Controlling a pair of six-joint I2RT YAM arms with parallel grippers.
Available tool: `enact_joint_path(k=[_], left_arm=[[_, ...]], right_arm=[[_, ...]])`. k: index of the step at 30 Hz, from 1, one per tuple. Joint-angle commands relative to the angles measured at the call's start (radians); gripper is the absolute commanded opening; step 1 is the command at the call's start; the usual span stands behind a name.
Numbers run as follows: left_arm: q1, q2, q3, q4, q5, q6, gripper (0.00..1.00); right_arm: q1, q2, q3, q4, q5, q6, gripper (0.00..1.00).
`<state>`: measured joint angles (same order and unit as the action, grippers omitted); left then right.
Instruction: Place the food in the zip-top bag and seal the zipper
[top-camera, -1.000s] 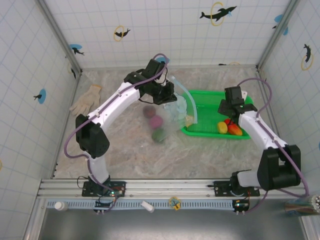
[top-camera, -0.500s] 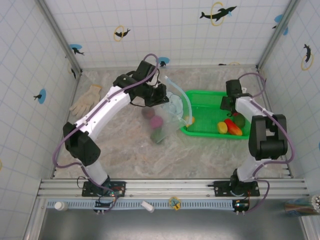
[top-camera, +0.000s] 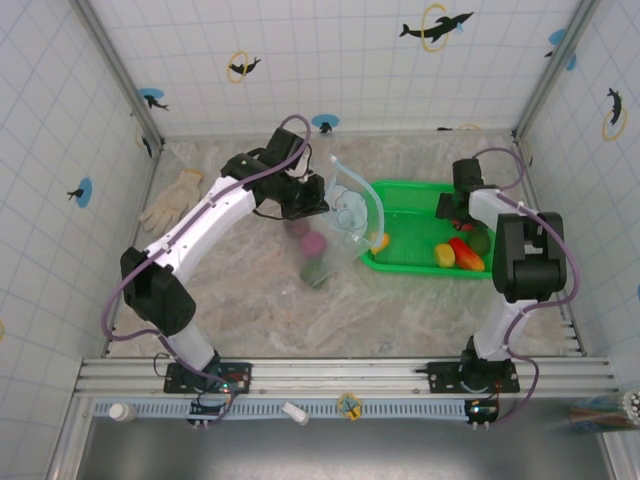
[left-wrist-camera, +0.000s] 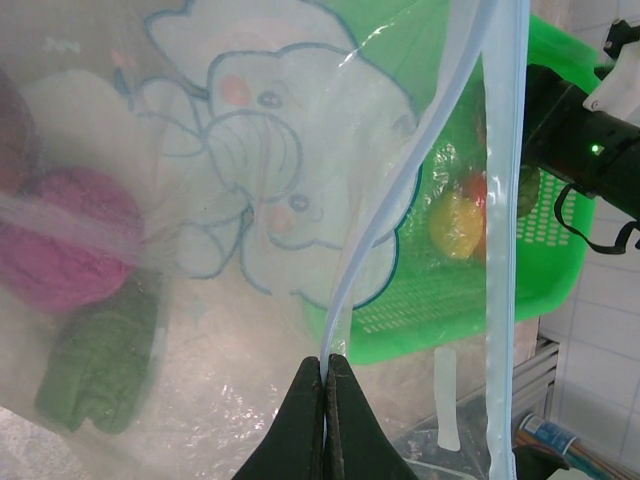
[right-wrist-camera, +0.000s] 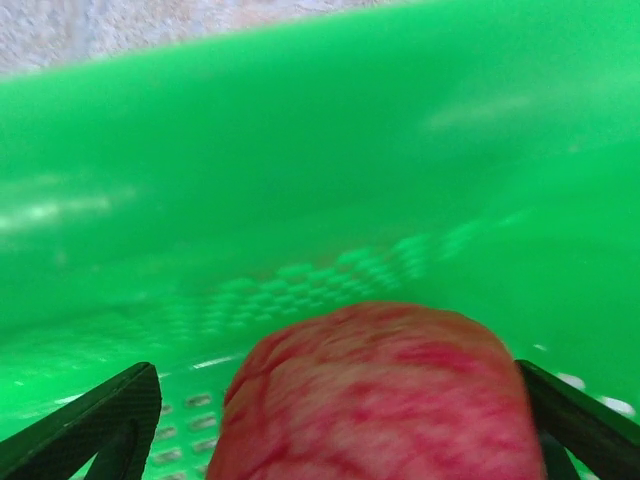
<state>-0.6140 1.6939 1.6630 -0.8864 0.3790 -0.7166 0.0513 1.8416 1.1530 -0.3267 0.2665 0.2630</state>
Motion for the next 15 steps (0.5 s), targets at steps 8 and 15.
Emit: enact_joint_path(k=[8, 15], left_arm=[[0.005, -0.042, -0.007, -0.018, -0.022, 0.011, 0.00], [0.006, -0.080, -0.055, -0.002, -0.053, 0.003, 0.00]], right_arm=[[0.055, -0.055, -0.035, 0.031, -0.158, 0.146, 0.69], [0.105, -0.158, -0.046, 0.006, -0.164, 0.198, 0.59]])
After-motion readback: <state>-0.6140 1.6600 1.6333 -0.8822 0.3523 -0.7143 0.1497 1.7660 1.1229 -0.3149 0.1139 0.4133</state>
